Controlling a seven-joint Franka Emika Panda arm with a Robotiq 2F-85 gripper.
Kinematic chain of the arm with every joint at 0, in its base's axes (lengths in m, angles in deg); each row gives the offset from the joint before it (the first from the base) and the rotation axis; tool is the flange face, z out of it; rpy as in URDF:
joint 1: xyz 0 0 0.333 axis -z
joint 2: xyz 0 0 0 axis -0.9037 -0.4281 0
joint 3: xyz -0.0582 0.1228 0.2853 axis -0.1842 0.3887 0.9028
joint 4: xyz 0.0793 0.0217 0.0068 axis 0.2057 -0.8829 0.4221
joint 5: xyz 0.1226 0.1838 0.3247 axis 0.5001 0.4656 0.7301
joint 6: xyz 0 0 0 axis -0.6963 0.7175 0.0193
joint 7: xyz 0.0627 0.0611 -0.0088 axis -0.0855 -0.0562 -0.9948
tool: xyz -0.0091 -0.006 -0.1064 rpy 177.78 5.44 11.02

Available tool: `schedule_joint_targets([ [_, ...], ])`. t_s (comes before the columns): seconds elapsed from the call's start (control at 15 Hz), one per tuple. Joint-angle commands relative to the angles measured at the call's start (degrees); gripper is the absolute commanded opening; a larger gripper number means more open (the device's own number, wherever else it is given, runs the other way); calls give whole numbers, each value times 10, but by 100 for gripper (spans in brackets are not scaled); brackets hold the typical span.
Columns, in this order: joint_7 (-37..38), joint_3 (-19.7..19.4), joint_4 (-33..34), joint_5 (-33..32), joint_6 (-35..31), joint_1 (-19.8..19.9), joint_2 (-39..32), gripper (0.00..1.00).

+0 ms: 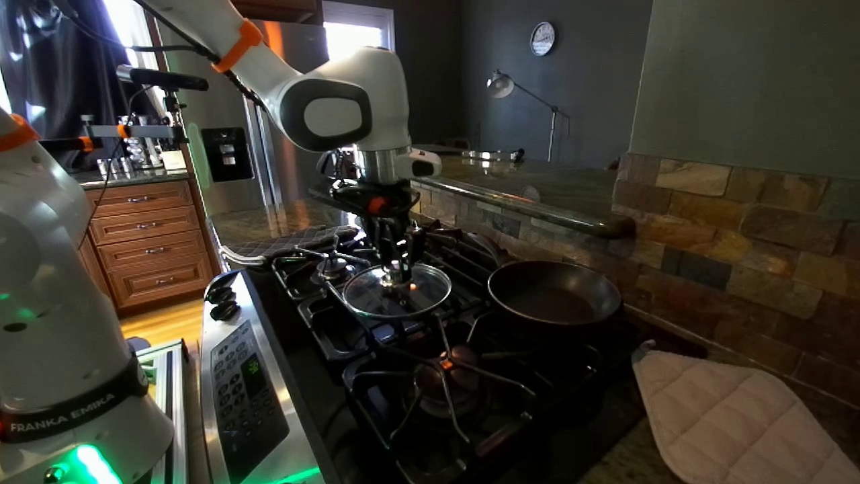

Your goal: Move the black pan to the right then put the lid on top

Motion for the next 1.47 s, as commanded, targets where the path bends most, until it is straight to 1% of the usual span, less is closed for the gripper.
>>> schedule_joint_targets([
  [0.0,8,4,10,-25,21,9,8,23],
  [0.27,1,1,26,-45,39,14,15,23],
  [0.53,-10,-2,47,-47,58,14,19,23],
  [0.93,-17,-15,73,-51,60,27,31,23],
  [1.0,-8,-10,63,-44,39,20,14,48],
  [1.4,-12,-15,69,-45,39,26,18,48],
])
